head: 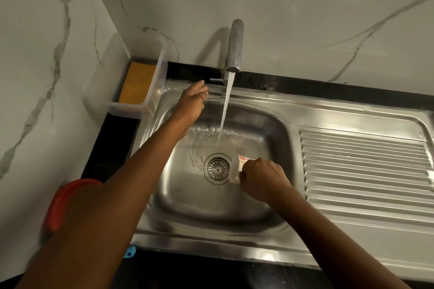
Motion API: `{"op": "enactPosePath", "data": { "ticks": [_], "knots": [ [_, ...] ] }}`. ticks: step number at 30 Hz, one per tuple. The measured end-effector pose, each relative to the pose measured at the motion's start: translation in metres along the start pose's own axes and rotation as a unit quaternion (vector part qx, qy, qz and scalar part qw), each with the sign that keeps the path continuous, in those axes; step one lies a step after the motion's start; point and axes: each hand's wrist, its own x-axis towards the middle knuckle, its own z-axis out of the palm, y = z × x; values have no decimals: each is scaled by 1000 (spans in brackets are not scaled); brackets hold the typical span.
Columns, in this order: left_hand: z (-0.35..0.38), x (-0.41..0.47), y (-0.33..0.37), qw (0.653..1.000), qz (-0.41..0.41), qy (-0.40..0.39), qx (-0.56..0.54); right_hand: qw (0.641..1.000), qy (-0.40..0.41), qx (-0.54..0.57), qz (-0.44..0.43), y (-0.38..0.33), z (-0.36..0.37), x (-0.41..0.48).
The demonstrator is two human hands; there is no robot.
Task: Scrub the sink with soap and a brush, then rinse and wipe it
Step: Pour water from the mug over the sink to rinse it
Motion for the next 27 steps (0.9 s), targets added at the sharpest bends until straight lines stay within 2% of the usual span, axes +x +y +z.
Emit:
{"op": "enactPosePath", "data": {
  "ticks": [5, 8, 12, 15, 21, 27],
  "knots": [
    [11, 2, 12, 995, -31, -6, -93, 989, 22, 144, -40, 12, 1, 5],
    [16, 7, 19, 985, -53, -6, -165, 960, 43, 274, -43, 8, 0, 3],
    [19, 9, 22, 971, -75, 8, -227, 921, 75, 382, -26, 7, 0, -2],
    [20, 7, 20, 971, -68, 10, -227, 886, 100, 452, -22, 10, 2, -6],
    [25, 8, 28, 982, -13, 4, -186, 845, 129, 518, -34, 15, 3, -11],
    [43, 3, 33, 993, 17, -12, -115, 825, 130, 547, -53, 19, 1, -15]
  ]
}}
